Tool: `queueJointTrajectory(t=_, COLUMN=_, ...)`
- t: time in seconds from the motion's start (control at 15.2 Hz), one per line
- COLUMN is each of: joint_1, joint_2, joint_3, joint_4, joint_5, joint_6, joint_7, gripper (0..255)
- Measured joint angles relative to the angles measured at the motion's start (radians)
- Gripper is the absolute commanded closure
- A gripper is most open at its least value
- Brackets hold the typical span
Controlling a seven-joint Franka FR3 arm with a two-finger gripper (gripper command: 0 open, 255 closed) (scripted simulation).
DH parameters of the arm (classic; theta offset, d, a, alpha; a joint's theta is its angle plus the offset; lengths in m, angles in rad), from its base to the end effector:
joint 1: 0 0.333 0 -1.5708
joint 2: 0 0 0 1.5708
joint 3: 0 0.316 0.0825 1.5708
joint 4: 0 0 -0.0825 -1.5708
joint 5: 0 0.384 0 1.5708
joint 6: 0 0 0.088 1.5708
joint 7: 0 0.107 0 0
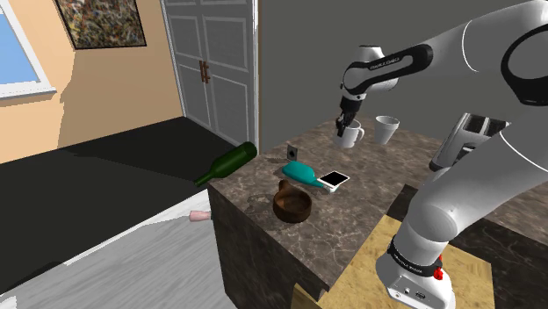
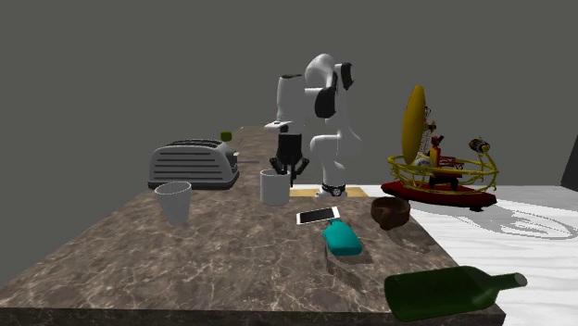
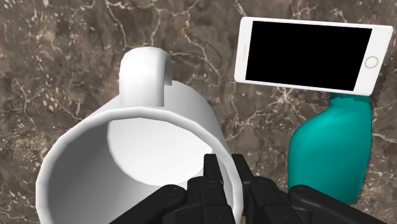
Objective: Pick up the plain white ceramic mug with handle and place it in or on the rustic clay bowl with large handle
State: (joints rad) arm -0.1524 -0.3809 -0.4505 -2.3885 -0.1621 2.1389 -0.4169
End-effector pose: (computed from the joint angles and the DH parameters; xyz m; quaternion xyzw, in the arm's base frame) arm 0.3614 -0.2664 0.4569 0.9977 -0.0424 0.0501 0.0148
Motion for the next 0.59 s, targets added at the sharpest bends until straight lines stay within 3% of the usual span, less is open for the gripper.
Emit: queueJointTrajectory(t=0.59, joint_1=0.001, joint_2=-0.032, joint_3=0.020, joint_4=0.097, joint_5=0.002, joint_6=-0.127, joint_7=0.005, gripper=255)
